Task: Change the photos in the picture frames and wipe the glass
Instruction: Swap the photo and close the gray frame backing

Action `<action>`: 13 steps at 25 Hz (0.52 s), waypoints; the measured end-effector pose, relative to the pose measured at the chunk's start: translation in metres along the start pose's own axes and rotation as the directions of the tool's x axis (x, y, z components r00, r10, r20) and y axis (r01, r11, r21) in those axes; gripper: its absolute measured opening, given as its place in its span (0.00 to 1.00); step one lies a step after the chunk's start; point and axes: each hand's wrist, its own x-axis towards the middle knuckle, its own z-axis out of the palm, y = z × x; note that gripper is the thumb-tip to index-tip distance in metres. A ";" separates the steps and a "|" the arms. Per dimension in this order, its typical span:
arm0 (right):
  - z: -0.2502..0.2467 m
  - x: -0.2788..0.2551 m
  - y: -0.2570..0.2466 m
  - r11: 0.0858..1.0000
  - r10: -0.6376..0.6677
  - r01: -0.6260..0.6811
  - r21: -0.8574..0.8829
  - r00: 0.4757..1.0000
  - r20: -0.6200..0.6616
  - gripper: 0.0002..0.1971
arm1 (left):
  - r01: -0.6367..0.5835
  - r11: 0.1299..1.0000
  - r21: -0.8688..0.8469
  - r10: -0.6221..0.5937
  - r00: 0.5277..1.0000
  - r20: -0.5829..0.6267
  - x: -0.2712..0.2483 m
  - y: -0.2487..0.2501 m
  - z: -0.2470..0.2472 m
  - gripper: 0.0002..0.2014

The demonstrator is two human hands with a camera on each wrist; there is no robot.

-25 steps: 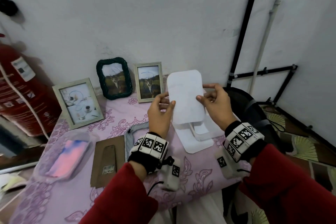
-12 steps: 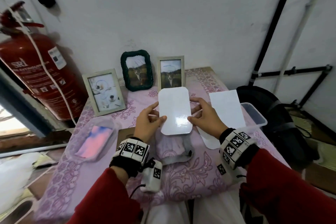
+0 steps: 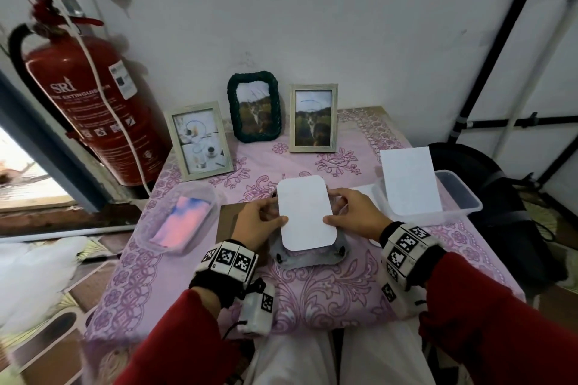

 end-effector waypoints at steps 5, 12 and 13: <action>0.007 0.001 0.009 1.000 0.009 -0.008 -0.029 1.000 0.027 0.27 | -0.011 0.986 0.167 0.005 0.999 0.037 -0.006 -0.004 0.003 0.27; 0.007 -0.001 0.015 0.997 -0.022 0.026 -0.066 0.997 0.069 0.28 | 0.031 0.962 0.270 -0.043 0.998 0.037 -0.012 -0.005 0.005 0.28; 0.007 -0.001 0.014 0.997 -0.026 0.032 -0.074 0.997 0.076 0.28 | 0.032 0.963 0.267 -0.043 0.999 0.033 -0.013 -0.005 0.006 0.28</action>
